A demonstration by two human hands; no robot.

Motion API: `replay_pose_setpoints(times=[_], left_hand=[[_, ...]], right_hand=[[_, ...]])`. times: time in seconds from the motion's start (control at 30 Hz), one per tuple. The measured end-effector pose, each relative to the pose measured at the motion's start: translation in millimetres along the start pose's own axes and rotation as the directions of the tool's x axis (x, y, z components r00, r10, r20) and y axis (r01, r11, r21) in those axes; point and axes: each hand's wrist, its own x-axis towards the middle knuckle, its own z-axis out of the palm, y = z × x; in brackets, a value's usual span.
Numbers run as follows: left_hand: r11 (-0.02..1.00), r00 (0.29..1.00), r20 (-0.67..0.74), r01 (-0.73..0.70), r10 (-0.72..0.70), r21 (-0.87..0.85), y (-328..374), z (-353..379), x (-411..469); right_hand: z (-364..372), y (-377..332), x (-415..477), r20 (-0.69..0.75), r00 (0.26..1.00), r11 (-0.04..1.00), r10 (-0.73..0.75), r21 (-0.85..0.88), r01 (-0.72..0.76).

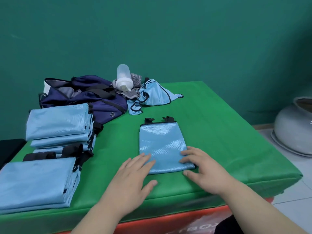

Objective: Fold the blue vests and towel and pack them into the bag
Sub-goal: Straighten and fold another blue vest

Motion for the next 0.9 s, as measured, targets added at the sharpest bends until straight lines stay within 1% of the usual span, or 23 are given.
replay_pose_setpoints(times=[0.2, 0.27, 0.43, 0.5, 0.57, 0.63, 0.7, 0.83, 0.9], left_hand=[[0.999, 0.999, -0.042, 0.018, -0.02, -0.043, -3, 3, 7], [0.998, 0.999, -0.036, 0.033, -0.035, -0.053, -3, 4, 11], [0.993, 0.99, -0.102, 0.092, -0.099, -0.073, 2, 5, 19], [0.977, 0.977, -0.13, 0.147, -0.168, -0.157, 7, -1, 18], [0.938, 0.954, -0.157, 0.205, -0.255, -0.28, 13, -8, 15], [0.892, 0.93, -0.184, 0.228, -0.318, -0.39, 21, -16, 8], [0.828, 0.907, -0.181, 0.247, -0.38, -0.504, 31, -23, -2], [0.719, 0.856, -0.204, 0.245, -0.476, -0.65, 44, -34, -11], [0.682, 0.839, -0.199, 0.248, -0.506, -0.688, 45, -37, -4]], right_hand=[[5, 2, 2, -0.063, 0.998, 0.999, -0.015, -0.039, 0.013], [6, 2, 2, -0.083, 0.996, 0.999, -0.021, -0.033, 0.018], [6, 0, -1, -0.138, 0.99, 1.0, 0.014, -0.015, -0.016], [4, -4, -4, -0.172, 0.984, 0.999, 0.044, 0.002, -0.044], [1, -11, -7, -0.214, 0.974, 0.997, 0.071, 0.044, -0.063], [-3, -20, -12, -0.281, 0.956, 0.994, 0.078, 0.09, -0.055], [-7, -29, -17, -0.333, 0.935, 0.985, 0.122, 0.16, -0.071], [-11, -44, -21, -0.394, 0.897, 0.964, 0.201, 0.241, -0.11], [-10, -48, -18, -0.409, 0.877, 0.948, 0.253, 0.286, -0.14]])
